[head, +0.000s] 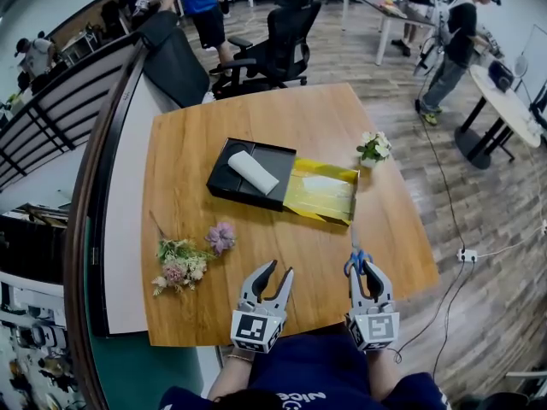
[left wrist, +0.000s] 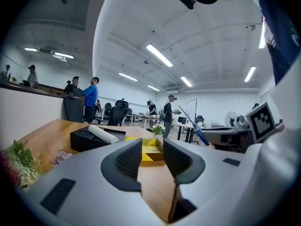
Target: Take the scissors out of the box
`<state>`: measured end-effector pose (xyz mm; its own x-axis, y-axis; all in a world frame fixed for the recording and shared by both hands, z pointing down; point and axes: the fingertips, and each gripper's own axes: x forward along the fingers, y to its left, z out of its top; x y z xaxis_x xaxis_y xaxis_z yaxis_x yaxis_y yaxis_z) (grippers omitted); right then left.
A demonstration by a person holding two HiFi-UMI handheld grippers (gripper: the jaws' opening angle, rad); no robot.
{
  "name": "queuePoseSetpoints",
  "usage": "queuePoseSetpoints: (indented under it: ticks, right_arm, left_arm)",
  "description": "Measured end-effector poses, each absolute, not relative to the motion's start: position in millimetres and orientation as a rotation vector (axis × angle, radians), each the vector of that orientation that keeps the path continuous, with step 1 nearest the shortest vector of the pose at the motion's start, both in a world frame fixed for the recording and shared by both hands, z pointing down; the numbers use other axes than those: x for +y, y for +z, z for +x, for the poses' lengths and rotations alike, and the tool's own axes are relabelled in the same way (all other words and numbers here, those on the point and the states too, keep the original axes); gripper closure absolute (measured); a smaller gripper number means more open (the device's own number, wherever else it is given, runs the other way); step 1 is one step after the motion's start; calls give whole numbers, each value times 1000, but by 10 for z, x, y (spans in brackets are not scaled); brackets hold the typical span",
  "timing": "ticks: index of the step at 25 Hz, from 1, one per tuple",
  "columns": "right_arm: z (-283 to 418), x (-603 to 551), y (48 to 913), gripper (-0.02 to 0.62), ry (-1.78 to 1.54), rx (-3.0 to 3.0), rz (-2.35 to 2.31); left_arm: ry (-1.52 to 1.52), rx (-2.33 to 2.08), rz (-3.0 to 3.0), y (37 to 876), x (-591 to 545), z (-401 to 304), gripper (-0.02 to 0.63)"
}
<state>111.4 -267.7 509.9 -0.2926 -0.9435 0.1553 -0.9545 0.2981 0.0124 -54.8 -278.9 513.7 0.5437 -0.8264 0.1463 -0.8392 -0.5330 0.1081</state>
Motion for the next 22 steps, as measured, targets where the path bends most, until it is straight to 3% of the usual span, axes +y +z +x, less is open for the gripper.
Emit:
queuePoseSetpoints:
  ticks: [5, 22]
  right_arm:
    - [1072, -2718, 5111, 499, 132, -2432, 1762]
    - [1113, -2874, 5108, 500, 146, -2418, 1776]
  left_arm:
    - [122, -1408, 2603, 5189, -2801, -560, 602]
    - [180, -1410, 2568, 5263, -2894, -612, 602]
